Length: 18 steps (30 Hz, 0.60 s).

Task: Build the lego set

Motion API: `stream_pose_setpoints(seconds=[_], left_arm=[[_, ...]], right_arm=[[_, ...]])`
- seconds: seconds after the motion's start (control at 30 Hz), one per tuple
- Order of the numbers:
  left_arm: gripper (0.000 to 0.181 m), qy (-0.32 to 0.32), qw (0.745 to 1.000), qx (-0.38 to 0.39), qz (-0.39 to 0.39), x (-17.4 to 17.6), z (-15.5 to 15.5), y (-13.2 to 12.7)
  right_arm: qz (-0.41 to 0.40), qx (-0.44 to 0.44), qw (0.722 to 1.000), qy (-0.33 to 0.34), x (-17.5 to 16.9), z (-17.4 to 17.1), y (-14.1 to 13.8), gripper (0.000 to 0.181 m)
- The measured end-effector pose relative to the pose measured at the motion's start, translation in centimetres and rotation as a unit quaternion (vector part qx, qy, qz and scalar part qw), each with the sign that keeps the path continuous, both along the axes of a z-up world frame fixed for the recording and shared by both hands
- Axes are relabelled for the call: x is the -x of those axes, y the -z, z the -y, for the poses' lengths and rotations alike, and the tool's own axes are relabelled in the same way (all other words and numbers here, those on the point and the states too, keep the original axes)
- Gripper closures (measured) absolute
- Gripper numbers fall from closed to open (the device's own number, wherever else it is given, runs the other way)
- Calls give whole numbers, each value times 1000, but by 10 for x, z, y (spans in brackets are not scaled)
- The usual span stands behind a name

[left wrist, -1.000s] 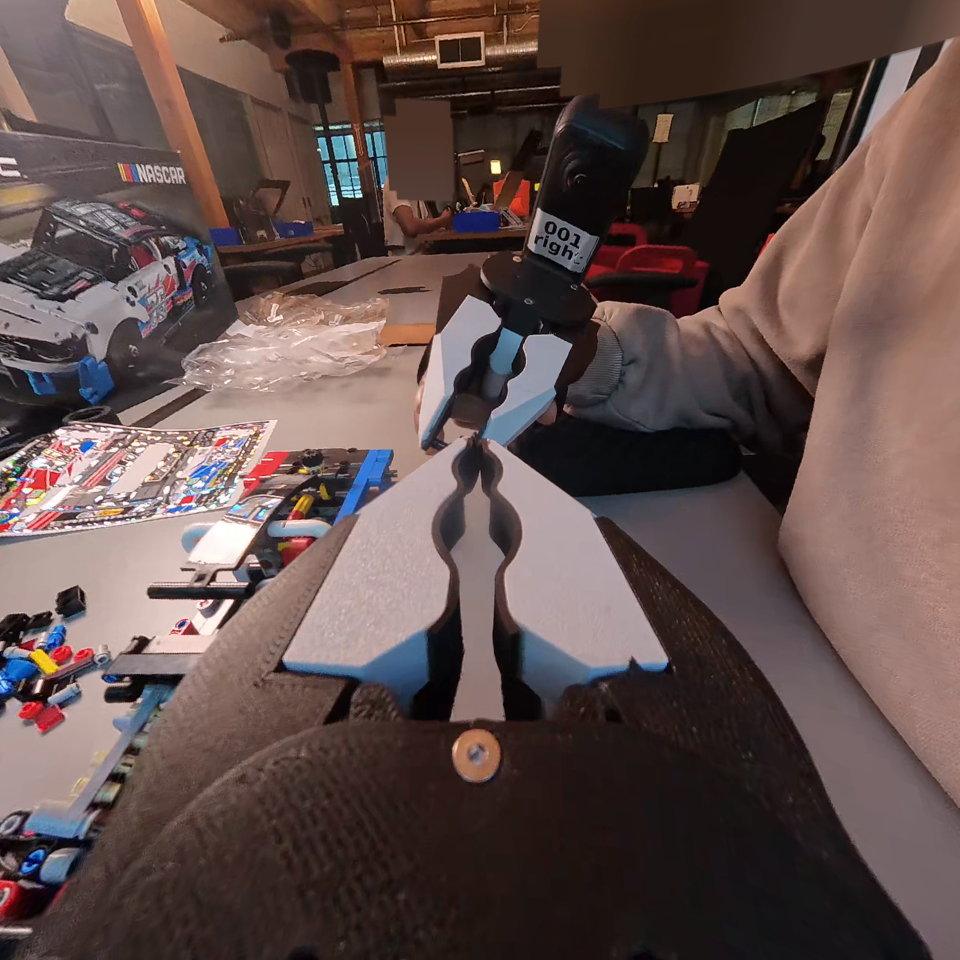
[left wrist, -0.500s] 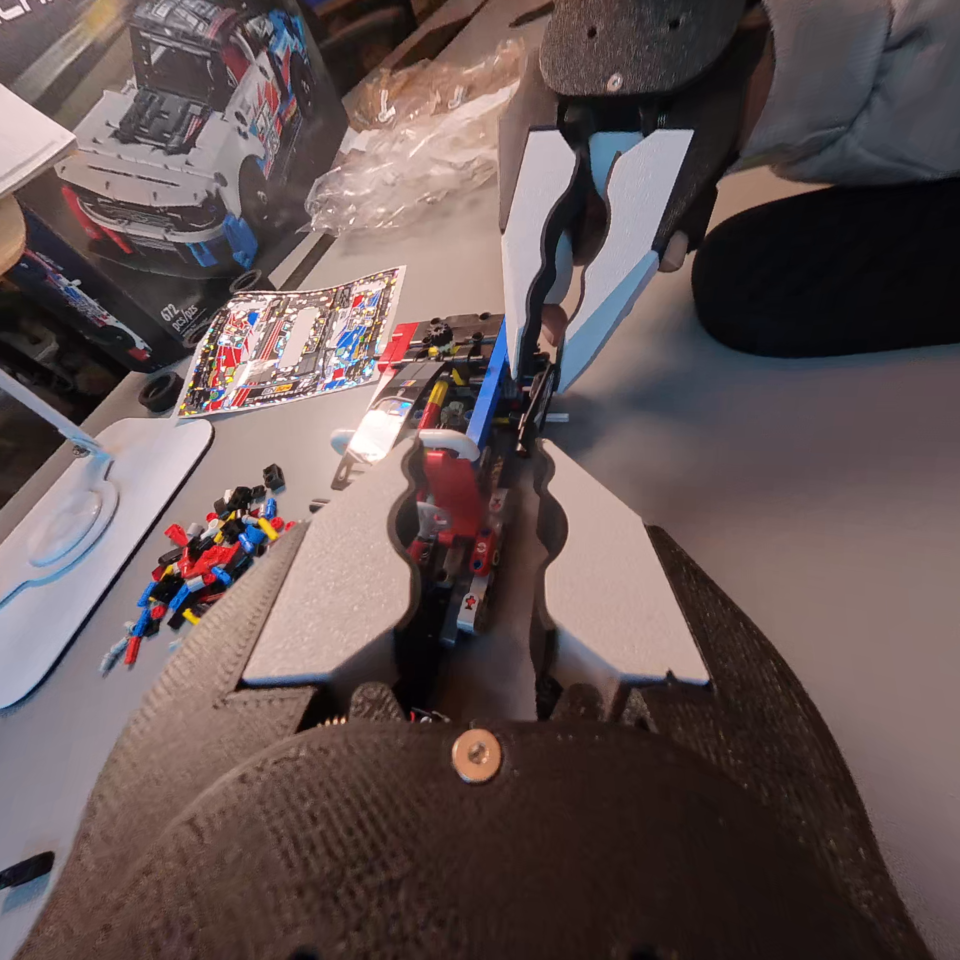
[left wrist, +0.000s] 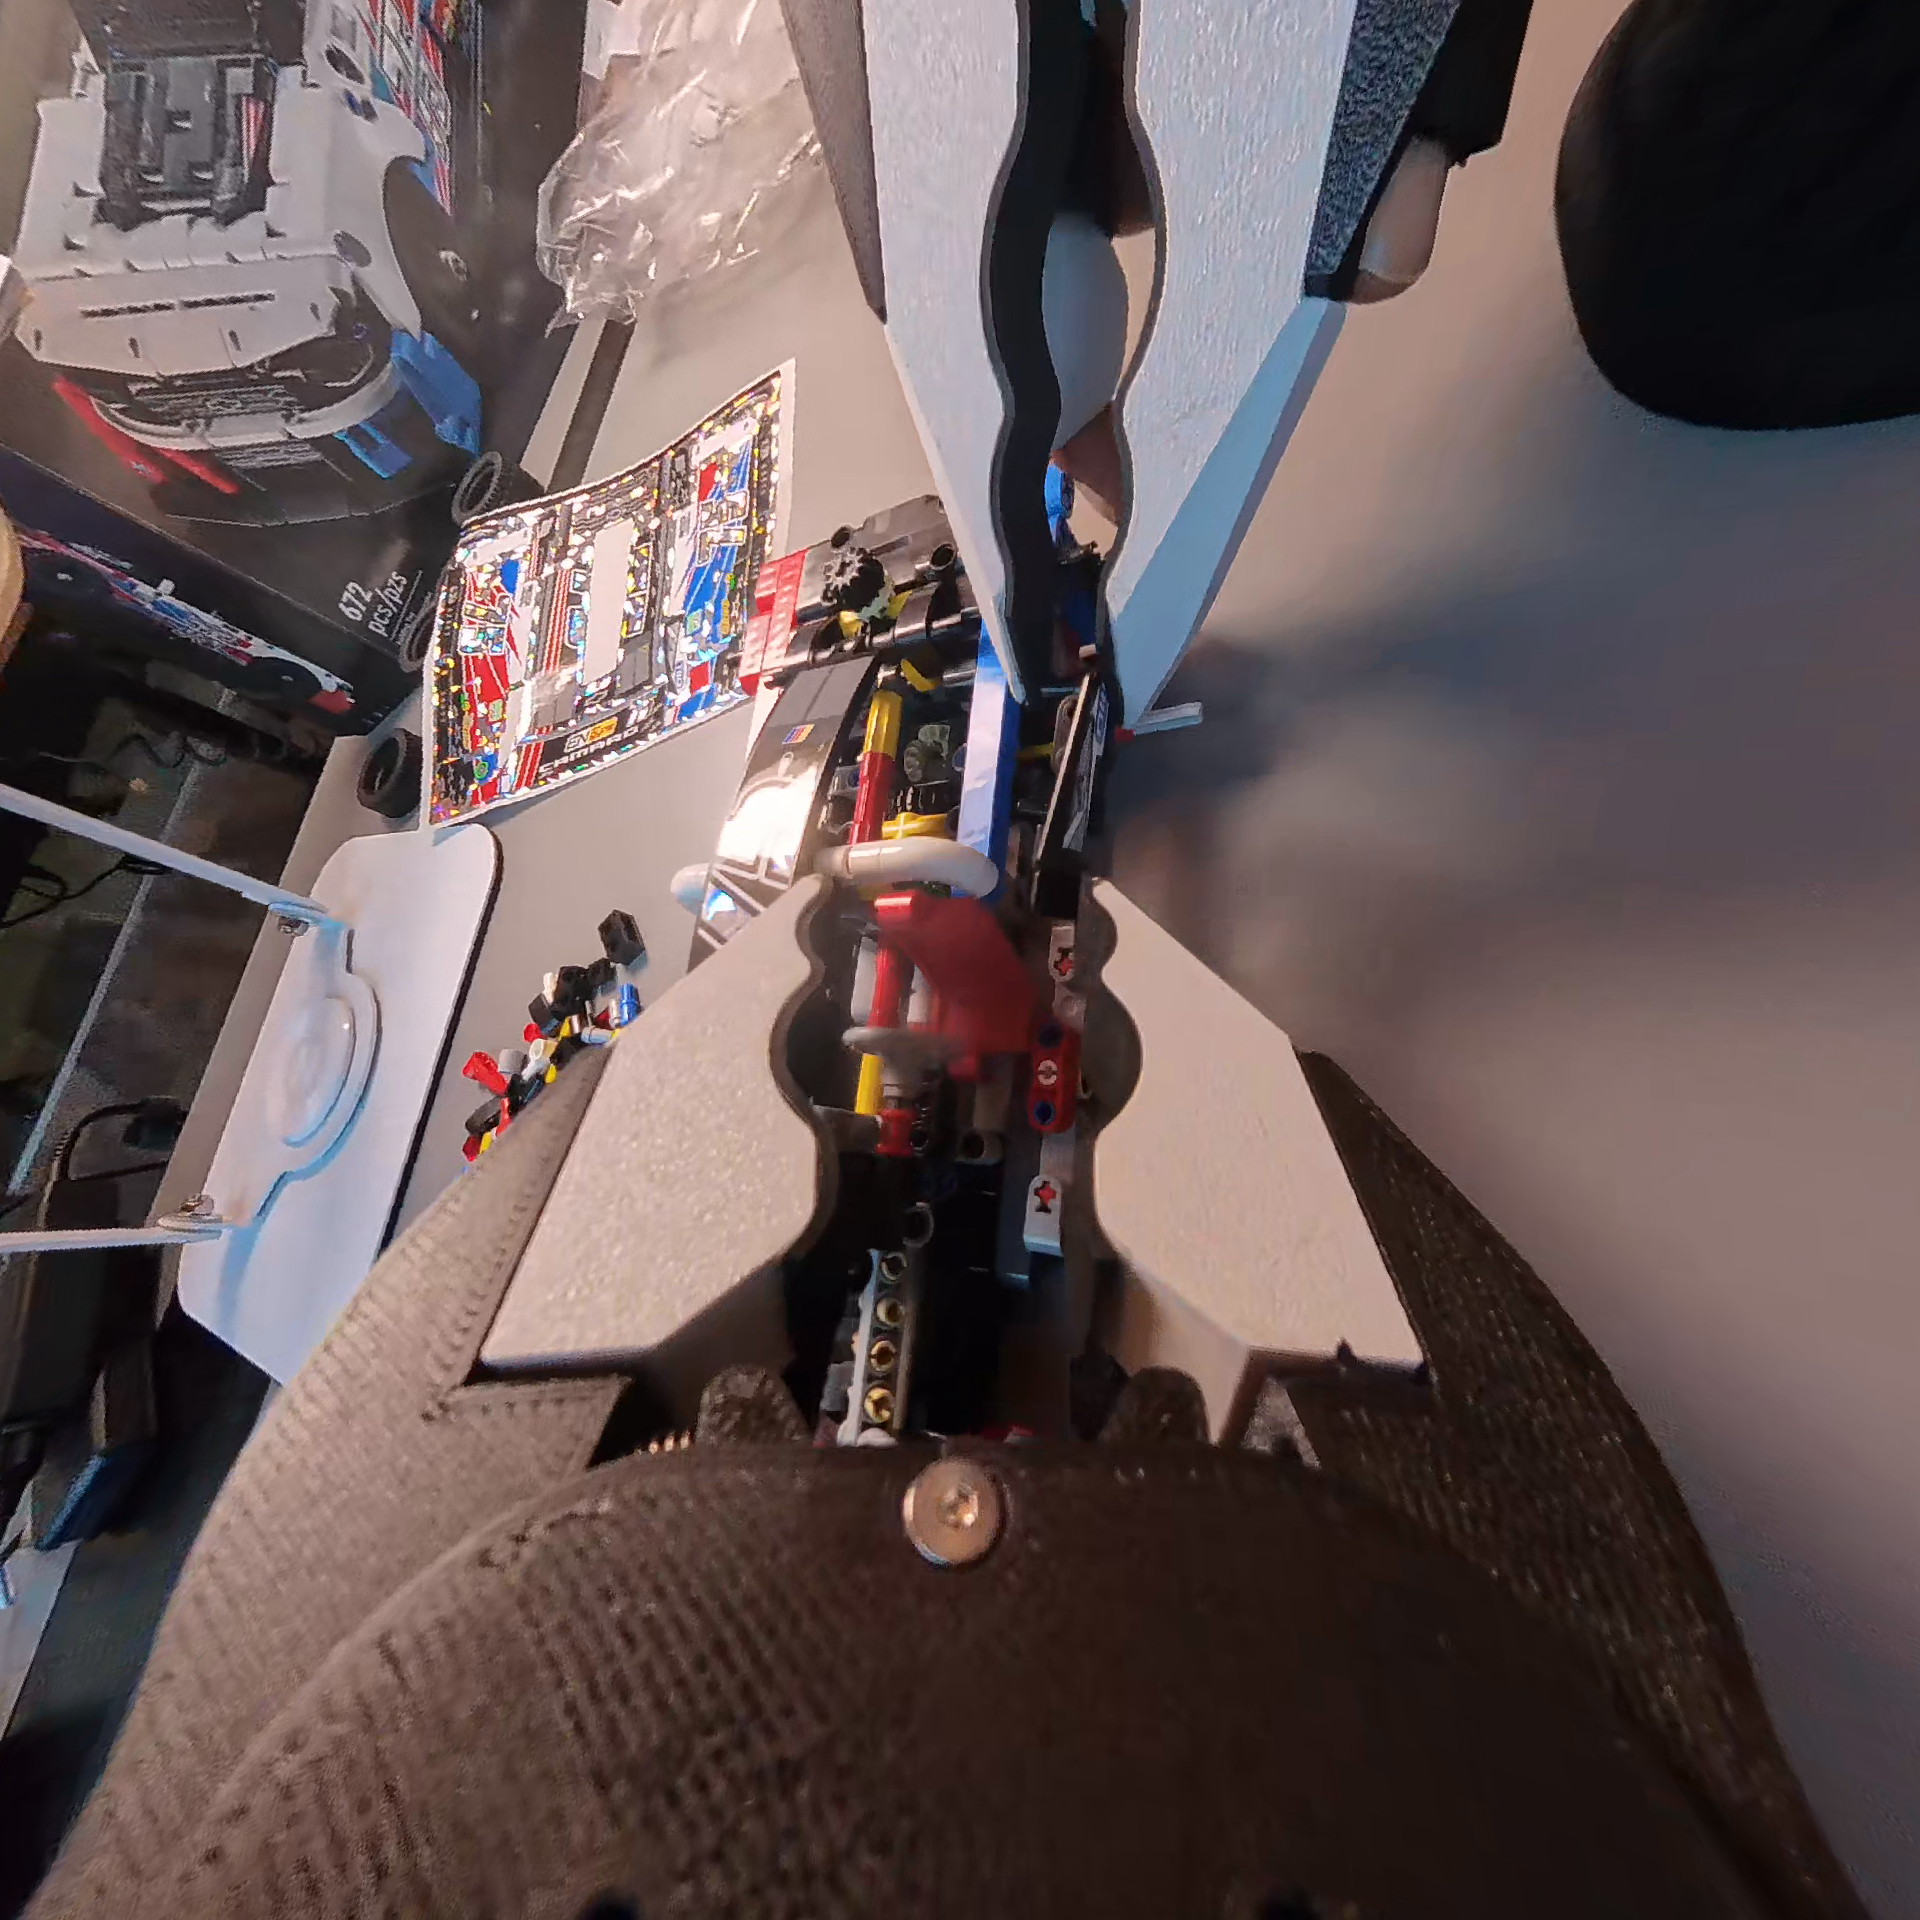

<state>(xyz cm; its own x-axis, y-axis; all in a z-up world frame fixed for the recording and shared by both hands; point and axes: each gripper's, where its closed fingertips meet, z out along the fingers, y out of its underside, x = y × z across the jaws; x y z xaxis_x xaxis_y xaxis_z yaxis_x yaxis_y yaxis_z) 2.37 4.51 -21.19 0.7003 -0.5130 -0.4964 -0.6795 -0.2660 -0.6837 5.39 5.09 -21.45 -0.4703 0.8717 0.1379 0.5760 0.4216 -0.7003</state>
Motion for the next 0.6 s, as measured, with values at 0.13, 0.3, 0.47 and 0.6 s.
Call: stream_pose_setpoints(seconds=[0.13, 0.3, 0.47, 0.6], left_arm=[[142, -11, 1000, 4, -4, 1, -6, -2], [143, -17, 1000, -3, 17, 1, -3, -9], [147, -14, 998, 14, 62, 0, 0, -11], [160, 6, 996, 37, 80, -7, 2, -9]], right_arm=[[13, -20, 1000, 10, 3, -13, 2, 168], [10, -11, 1000, 15, 5, -25, -4, 168], [-10, 23, 1000, -6, 7, -17, -6, 168], [-28, 62, 997, -39, 7, -7, -10, 167]])
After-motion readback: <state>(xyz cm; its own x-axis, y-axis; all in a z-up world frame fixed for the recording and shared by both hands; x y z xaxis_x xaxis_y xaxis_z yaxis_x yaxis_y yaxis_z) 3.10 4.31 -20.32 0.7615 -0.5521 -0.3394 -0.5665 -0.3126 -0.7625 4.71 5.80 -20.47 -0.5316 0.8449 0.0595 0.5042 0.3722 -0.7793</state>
